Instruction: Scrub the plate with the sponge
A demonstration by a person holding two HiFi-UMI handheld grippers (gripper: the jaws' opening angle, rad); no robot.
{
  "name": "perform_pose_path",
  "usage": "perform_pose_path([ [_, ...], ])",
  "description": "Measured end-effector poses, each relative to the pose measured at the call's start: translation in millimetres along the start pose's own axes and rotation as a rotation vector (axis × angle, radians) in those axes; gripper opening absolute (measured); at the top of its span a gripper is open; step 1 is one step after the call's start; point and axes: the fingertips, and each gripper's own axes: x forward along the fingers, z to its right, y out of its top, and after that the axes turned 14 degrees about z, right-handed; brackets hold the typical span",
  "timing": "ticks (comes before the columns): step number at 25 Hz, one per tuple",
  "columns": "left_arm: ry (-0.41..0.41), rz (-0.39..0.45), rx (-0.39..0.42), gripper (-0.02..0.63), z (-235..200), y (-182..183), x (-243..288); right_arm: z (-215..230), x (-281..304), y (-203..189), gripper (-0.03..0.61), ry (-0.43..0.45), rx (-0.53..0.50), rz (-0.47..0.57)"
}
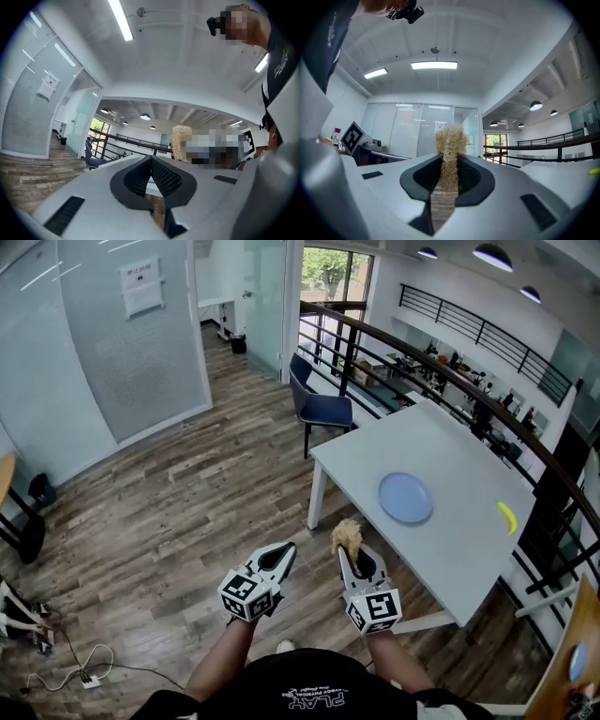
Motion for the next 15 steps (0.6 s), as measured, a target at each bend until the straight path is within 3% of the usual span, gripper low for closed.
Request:
perform_pose_path([
  [15, -0.023, -0.017, -0.008, 0.012, -10, -1, 6, -4, 3, -24, 0.072, -0.022, 0.005, -0.059],
])
